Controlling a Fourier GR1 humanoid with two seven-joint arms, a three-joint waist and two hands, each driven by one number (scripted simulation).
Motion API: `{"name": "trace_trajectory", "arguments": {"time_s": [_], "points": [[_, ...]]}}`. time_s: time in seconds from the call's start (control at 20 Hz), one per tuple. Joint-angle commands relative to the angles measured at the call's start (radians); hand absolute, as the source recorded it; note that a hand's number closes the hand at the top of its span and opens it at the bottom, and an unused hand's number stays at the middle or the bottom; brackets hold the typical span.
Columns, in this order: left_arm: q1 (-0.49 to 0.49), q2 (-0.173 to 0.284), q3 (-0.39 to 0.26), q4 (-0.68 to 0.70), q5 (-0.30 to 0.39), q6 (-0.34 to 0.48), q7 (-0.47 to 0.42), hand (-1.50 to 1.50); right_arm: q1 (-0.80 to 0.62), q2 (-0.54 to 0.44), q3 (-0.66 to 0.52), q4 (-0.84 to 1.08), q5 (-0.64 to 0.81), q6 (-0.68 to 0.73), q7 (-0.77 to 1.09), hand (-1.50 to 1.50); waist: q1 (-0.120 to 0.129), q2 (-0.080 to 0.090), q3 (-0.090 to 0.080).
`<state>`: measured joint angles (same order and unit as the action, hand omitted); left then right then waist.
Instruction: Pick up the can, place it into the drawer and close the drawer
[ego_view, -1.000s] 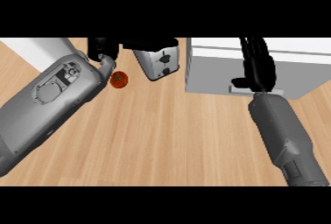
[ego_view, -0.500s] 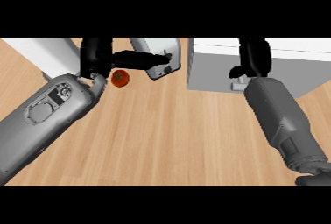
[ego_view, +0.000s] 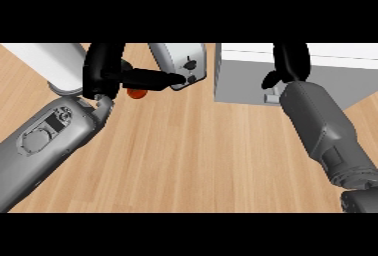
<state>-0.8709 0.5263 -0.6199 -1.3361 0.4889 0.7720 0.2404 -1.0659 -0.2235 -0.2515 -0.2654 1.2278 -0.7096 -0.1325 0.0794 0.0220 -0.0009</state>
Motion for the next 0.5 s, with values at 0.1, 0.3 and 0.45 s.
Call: {"name": "trace_trajectory", "arguments": {"time_s": [0.1, 0.3, 0.45], "points": [[0.021, -0.008, 0.021, -0.013, -0.008, 0.008, -0.003, -1.5, -0.072, 0.036, -0.099, -0.008, -0.128, 0.009, -0.12, -1.5, 0.013, 0.011, 0.005], [0.061, 0.007, 0.011, -0.058, -0.014, -0.005, -0.018, -1.5, -0.096, 0.07, -0.185, -0.032, -0.231, 0.039, -0.168, -1.5, 0.024, 0.006, 0.006], [0.071, -0.005, 0.019, -0.042, -0.01, 0.003, -0.007, -1.5, -0.107, 0.108, -0.239, -0.046, -0.301, 0.061, -0.222, -1.5, 0.004, 0.003, 0.006]]}}
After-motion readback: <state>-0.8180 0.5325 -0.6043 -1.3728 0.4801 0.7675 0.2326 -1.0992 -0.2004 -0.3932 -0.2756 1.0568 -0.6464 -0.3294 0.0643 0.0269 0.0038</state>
